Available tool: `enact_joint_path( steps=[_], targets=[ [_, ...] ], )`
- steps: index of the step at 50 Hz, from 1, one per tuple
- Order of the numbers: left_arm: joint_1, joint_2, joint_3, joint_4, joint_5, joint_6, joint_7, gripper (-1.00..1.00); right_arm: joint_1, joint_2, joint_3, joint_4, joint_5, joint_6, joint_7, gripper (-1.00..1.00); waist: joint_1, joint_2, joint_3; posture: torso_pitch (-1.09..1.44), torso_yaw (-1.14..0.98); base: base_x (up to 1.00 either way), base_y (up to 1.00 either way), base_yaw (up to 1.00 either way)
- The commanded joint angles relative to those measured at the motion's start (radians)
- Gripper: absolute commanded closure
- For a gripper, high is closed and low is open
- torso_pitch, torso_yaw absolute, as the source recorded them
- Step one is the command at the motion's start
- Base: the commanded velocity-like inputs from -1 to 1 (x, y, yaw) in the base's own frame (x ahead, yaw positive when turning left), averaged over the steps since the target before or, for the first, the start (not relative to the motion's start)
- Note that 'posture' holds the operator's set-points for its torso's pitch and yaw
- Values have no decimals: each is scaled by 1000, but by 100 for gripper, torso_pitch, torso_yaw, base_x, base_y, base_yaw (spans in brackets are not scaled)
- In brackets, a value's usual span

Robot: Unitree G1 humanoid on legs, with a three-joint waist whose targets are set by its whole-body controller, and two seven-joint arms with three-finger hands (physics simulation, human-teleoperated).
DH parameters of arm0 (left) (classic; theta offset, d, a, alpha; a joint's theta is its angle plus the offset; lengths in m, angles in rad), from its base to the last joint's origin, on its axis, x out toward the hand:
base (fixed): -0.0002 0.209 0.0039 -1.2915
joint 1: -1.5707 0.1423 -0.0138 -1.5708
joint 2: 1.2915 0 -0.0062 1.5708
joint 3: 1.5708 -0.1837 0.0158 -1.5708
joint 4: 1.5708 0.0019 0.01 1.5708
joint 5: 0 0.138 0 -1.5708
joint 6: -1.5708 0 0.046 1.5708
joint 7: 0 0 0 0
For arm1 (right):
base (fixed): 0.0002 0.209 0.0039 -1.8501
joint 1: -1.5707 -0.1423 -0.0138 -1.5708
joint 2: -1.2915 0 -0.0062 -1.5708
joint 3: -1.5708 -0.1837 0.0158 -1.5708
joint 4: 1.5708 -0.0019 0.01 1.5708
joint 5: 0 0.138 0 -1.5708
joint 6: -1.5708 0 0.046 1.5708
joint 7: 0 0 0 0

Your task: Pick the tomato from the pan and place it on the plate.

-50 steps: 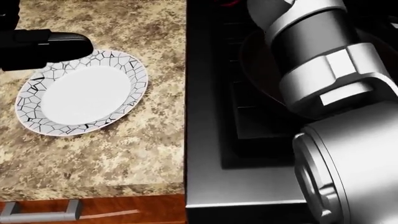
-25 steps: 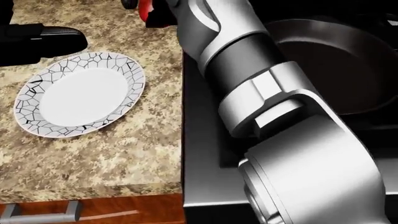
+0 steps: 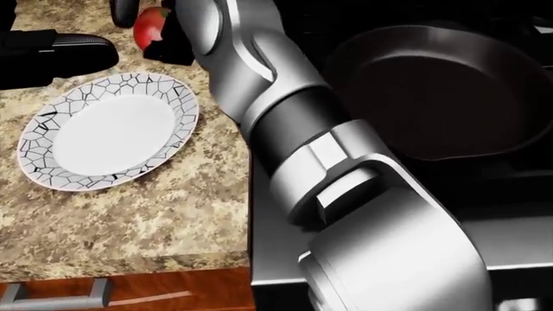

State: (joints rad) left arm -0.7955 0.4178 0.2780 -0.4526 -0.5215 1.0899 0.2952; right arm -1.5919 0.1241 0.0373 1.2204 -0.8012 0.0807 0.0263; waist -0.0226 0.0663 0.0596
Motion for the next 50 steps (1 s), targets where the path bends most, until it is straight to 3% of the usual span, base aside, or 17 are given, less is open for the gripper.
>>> enact_joint_path(
  steps=[1,6,7,21,34,50],
  targets=[
    [-29,14,11,-19,2,-32,1,-100,-40,-4,-8,-44,36,-23,-52,58,-1,7,-32,0,0,0,0,0],
    [-35,17,12,-28,-6,-25,5,-100,-31,2,-9,-18,86,-42,-102,55,-1,6,-33,0,0,0,0,0],
    [-42,19,23,-29,-14,-19,7,-100,-15,43,-66,-12,172,-68,-128,52,0,6,-34,0,0,0,0,0],
    [-37,34,25,-31,-45,-20,27,-100,5,73,-36,2,328,-96,-189,51,-1,8,-34,0,0,0,0,0],
    [-37,37,19,-25,-51,-29,33,-100,25,101,-15,6,356,-90,-196,45,-1,11,-36,0,0,0,0,0],
    [-36,38,20,-25,-52,-30,34,-100,56,118,14,5,306,-55,-131,42,-1,13,-38,0,0,0,0,0]
  ],
)
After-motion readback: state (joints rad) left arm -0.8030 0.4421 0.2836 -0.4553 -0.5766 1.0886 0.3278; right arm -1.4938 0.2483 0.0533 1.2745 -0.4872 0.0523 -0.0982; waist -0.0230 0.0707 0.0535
